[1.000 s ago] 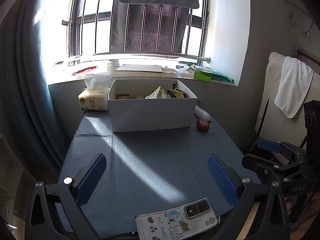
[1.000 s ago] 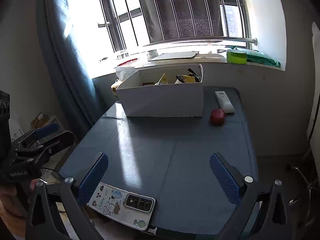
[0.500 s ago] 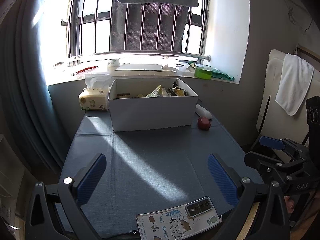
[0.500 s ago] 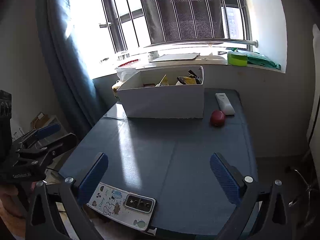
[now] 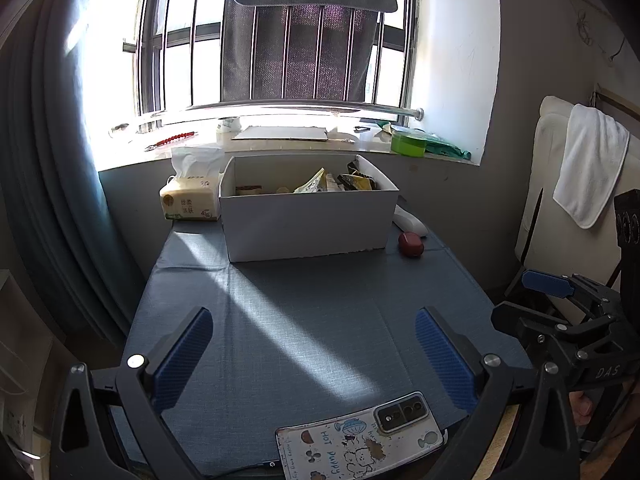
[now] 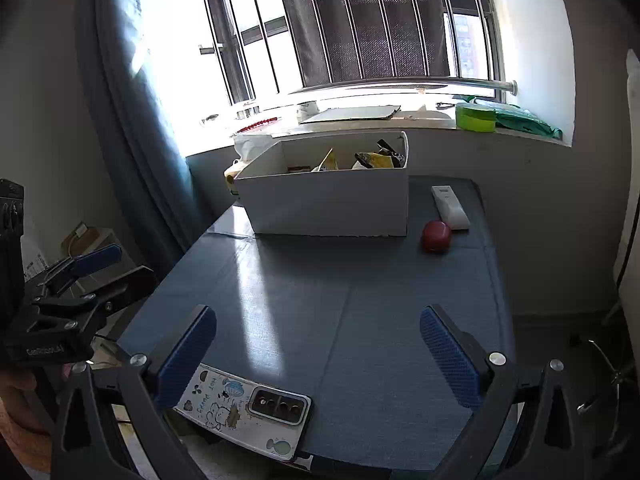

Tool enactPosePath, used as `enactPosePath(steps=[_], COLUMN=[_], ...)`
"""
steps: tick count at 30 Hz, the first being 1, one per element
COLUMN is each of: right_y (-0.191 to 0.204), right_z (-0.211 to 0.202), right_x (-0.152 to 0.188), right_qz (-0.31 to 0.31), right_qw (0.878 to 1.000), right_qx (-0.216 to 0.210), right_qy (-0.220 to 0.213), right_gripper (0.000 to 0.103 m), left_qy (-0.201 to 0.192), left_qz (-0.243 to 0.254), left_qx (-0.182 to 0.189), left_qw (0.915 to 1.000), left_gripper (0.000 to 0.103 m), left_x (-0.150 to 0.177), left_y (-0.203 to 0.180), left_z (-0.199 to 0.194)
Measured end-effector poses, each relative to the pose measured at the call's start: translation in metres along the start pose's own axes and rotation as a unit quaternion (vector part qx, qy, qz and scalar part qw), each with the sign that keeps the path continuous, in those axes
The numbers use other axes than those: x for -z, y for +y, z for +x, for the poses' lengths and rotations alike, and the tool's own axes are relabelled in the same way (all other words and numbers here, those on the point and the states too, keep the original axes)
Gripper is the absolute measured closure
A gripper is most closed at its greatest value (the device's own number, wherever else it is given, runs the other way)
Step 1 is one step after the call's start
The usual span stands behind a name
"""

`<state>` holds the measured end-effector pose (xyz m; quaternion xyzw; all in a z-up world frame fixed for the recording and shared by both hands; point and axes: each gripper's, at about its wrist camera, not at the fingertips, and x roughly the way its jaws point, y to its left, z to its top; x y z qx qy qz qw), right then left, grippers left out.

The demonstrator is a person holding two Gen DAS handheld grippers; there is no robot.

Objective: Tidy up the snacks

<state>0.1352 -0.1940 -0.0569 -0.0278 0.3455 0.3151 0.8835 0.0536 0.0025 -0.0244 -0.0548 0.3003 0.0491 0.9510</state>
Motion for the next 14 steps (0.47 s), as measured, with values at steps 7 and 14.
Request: enactPosePath(steps=[7,14], right_y=[0.0,-0.0006], right_z=[0.0002,0.0012], right_x=[0.0004,0.0011], right_qz=[-0.001,0.001], right_qw=[1.0,1.0], right_qx=[-0.001,0.0], right_qy=[-0.001,0.001], right_gripper=[0.0,0.0], left_qy=[0.002,0.001], left_qz=[-0.001,-0.002], left_qx=[0.001,0.005], left_qw=[1.0,1.0], left_gripper=[0.0,0.0], left_x=[0.001,0.003], left_y=[0.0011,0.0028], left_z=[0.0011,0.0024])
